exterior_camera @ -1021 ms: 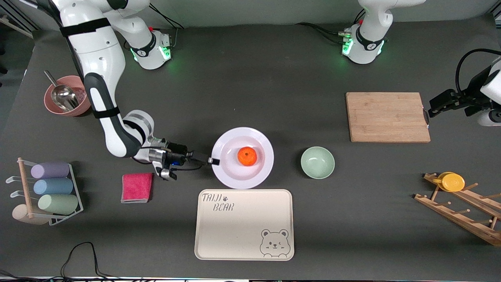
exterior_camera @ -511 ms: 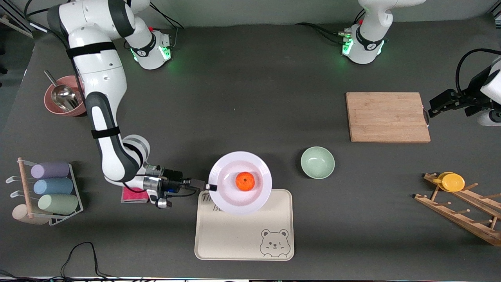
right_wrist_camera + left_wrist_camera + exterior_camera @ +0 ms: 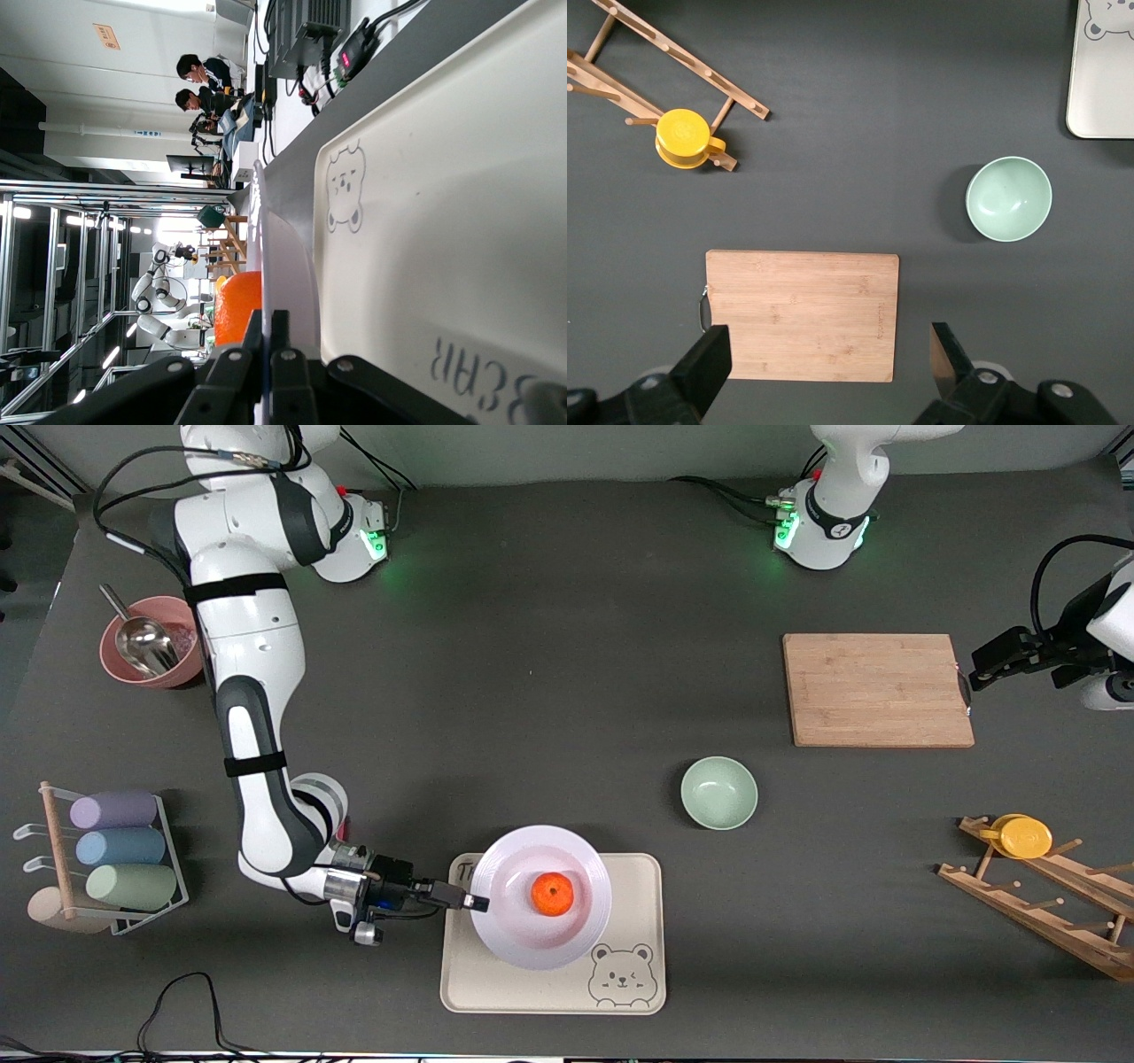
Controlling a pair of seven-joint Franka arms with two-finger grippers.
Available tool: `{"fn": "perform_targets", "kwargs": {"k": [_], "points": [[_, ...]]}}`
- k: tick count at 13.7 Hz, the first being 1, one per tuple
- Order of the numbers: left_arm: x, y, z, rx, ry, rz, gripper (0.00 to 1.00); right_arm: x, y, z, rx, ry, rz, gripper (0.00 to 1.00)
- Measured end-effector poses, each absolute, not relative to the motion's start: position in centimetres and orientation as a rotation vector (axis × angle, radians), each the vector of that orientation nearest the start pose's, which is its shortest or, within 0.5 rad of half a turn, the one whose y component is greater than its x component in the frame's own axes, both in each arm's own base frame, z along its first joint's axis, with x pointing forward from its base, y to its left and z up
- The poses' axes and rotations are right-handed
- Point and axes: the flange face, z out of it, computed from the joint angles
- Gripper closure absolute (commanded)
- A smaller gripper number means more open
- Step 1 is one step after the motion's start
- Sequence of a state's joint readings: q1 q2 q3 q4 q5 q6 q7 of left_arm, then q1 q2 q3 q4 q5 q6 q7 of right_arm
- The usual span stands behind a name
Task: Place orange and plate with both arms
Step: 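Slide the plate with the right gripper onto the cream bear tray, then settle the plate on the tray and open the right gripper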
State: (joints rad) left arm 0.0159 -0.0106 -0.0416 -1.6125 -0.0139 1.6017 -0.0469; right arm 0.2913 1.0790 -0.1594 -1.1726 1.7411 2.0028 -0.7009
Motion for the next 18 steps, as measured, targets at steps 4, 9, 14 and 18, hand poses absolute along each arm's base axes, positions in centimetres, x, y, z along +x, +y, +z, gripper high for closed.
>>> {"fn": "perform_targets", "kwargs": {"k": [4, 9, 14, 18], "points": [[55.3, -1.6, 61.3, -3.155, -0.032, 0.002, 0.0, 75.4, 20.3, 12.6, -1.864, 0.165, -0.251, 1.0], [55.3, -1.6, 61.3, -3.155, -0.032, 0.009, 0.0, 75.8, 21.5, 11.4, -1.869, 0.186, -0.284, 1.0], [55.1, -1.6, 61.1, -3.154, 0.002, 0.033, 0.0, 75.8, 21.4, 10.8, -1.873, 0.186, -0.288, 0.81], [55.1, -1.5, 61.1, -3.154, 0.038, 0.033, 0.0, 75.9, 21.4, 10.4, -1.876, 0.185, -0.292, 0.5]]}}
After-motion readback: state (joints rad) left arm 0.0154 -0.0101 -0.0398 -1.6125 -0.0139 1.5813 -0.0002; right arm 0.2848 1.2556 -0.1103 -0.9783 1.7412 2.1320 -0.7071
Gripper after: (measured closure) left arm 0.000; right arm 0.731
